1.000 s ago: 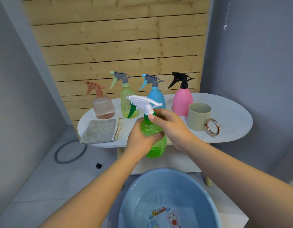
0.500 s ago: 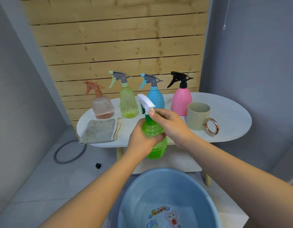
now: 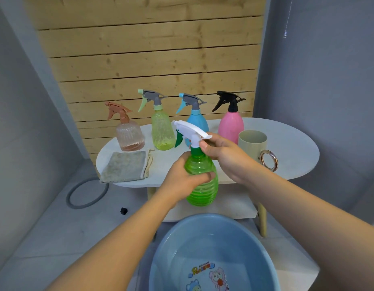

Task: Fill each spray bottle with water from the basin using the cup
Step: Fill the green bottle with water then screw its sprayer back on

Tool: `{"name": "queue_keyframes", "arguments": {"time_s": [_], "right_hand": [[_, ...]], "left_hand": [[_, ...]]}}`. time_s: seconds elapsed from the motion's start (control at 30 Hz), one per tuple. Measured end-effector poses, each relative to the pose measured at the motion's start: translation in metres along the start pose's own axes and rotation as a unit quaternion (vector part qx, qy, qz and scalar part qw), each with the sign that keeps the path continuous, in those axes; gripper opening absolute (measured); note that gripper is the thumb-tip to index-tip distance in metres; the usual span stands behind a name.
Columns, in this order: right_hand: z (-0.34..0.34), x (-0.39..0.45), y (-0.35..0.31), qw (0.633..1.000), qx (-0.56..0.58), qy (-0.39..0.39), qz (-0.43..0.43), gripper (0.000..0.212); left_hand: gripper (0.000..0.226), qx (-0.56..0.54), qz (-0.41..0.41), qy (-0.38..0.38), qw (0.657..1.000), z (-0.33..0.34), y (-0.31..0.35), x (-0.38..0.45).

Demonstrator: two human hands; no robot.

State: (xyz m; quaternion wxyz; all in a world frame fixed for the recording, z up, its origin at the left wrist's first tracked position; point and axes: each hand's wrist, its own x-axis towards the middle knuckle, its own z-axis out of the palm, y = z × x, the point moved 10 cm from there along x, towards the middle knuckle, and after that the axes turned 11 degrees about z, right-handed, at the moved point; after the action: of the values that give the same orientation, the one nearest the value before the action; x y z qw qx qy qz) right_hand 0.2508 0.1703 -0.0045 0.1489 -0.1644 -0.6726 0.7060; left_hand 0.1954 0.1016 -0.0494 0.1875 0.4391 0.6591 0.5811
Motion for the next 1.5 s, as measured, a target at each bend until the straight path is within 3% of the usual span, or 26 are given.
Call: {"name": "queue_keyframes", "arguments": {"time_s": [0.23,0.47,0.67,0.77,0.9,1.03,1.23,1.4,1.5], "right_hand": [[-0.006,0.002,-0.009,1.0,0.01,0.02,0.005,0.014],[-0.003,0.002,-0.001,0.999,-0.026,0.018,-0.018,0.014],[0.0,0.0,-0.001,0.998,-0.06,0.022,-0.025,0.017],[-0.004,-0.001,-0.004,0.992,-0.092,0.071,-0.037,0.012],[-0.014,-0.001,0.007,0.982,-0.067,0.178,-0.013,0.032],[-0.015,-0.005,0.015,0.966,-0.024,0.255,-0.028,0.038],[-0.003,-0.004,0.018,0.977,0.024,0.208,-0.028,0.018],[-0.004,-0.002,0.02,0.978,0.05,0.199,-0.023,0.015],[-0.009,-0.003,0.025,0.97,0.099,0.223,-0.01,0.029]], "left_hand": [[0.052,-0.002,-0.004,0.001,1.0,0.005,-0.002,-0.003],[0.039,-0.017,-0.004,0.028,0.999,-0.002,-0.001,-0.002],[0.047,-0.007,0.01,0.05,0.999,-0.006,0.001,0.001],[0.053,0.0,0.015,0.067,0.998,-0.008,0.001,0.001],[0.053,0.005,0.02,0.072,0.997,-0.004,0.007,0.001],[0.045,-0.001,0.024,0.095,0.995,-0.002,0.01,-0.001],[0.038,-0.01,0.032,0.131,0.991,-0.013,0.014,-0.001],[0.037,-0.009,0.022,0.137,0.99,-0.017,0.016,-0.003],[0.041,0.007,0.014,0.138,0.99,-0.015,0.015,-0.002]]}}
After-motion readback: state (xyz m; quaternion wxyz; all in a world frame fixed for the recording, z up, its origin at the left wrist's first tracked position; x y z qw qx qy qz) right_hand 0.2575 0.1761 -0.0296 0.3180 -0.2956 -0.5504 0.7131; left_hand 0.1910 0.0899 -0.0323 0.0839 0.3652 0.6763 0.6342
